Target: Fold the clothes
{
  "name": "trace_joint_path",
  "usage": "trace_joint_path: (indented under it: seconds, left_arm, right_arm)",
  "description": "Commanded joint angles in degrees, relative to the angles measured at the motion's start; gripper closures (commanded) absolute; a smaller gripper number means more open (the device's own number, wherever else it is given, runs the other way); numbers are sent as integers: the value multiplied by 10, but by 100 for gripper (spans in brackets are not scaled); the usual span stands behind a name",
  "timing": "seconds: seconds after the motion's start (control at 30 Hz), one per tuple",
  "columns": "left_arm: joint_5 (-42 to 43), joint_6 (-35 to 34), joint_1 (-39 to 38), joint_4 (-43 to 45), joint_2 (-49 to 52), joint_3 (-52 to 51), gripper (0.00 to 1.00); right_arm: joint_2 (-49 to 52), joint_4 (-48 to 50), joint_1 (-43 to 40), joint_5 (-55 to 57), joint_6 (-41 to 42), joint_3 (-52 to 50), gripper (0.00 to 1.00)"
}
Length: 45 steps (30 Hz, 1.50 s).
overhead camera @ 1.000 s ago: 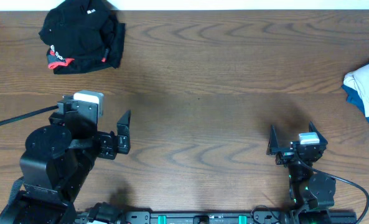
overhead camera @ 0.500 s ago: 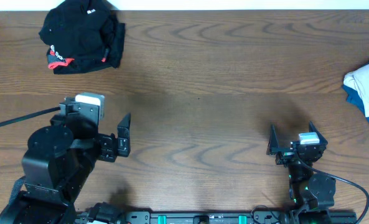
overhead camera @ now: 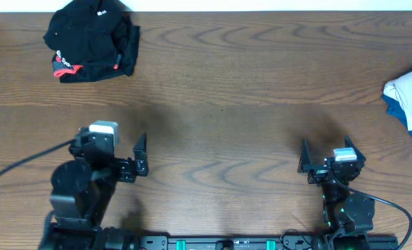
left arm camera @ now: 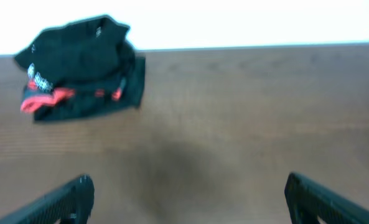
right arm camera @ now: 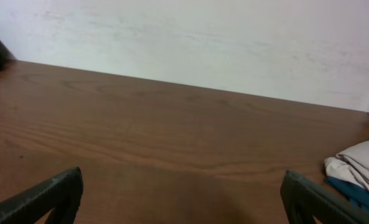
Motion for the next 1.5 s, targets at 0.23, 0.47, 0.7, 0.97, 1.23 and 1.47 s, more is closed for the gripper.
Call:
trace_joint_path:
  seconds: [0.23,0.47,0.7,0.97,1.23,1.47]
  left_arm:
    - [8,6,11,249,-109,-203,2]
    - [8,6,21,336,-139,-286,2]
    - [8,41,28,377,-195,-339,2]
    - [7,41,46,411,-252,-376,2]
    - [-7,45,51,411,-270,-377,2]
    - [-7,45,56,420,-275,-382,2]
  right_arm:
    - [-4,-2,1,6,-7,-1,1]
    - [-4,-2,1,6,-7,-1,1]
    - [-4,-2,1,6,-7,-1,1]
    - [-4,-2,1,6,-7,-1,1]
    - [-4,-2,1,6,-7,-1,1]
    - [-4,-2,1,6,-7,-1,1]
